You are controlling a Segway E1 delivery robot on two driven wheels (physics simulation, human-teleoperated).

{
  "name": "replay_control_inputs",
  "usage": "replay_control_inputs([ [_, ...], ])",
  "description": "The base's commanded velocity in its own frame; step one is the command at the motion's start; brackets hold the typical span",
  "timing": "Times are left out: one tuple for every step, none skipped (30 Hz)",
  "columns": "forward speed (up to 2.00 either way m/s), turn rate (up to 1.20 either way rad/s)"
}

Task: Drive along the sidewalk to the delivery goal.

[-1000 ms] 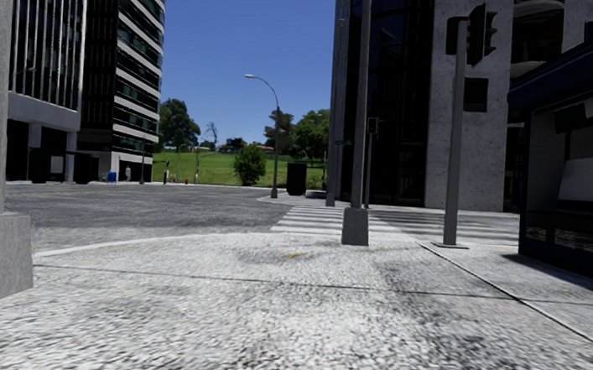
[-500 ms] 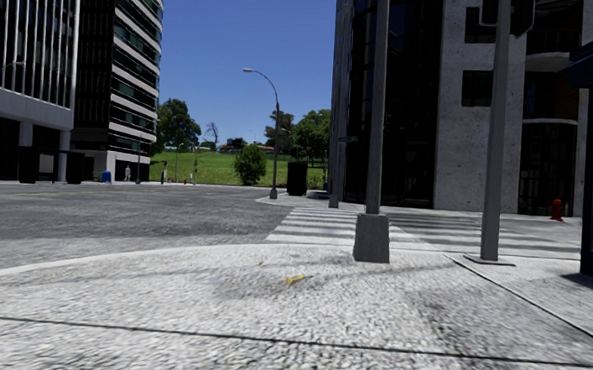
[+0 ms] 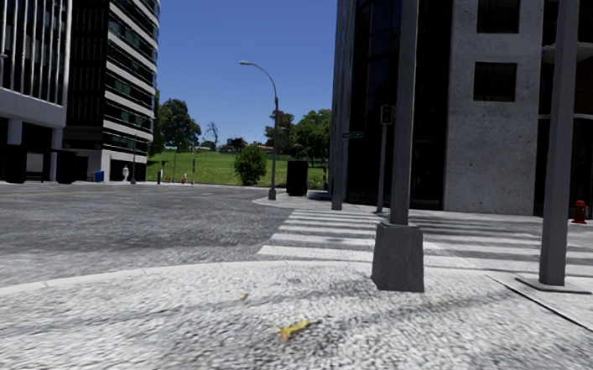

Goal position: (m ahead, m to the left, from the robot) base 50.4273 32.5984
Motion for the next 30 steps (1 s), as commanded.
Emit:
replay_control_inputs([
  [1.8,0.0],
  [1.8,0.0],
  [1.8,0.0],
  [1.79,0.0],
  [1.77,0.0],
  [1.7,0.0],
  [1.64,0.0],
  [1.64,0.0],
  [1.59,0.0],
  [1.58,0.0],
  [1.57,0.0],
  [1.57,0.0],
  [1.57,0.0],
  [1.57,0.0],
  [1.57,0.0],
  [1.57,-0.04],
  [1.57,-0.08],
  [1.57,-0.08],
  [1.57,-0.08],
  [1.57,-0.08],
  [1.57,-0.08],
  [1.57,-0.08],
  [1.57,-0.09],
  [1.57,-0.09],
  [1.57,-0.09],
  [1.57,-0.09],
  [1.57,-0.09],
  [1.57,-0.11],
  [1.57,-0.15],
  [1.57,-0.19],
])
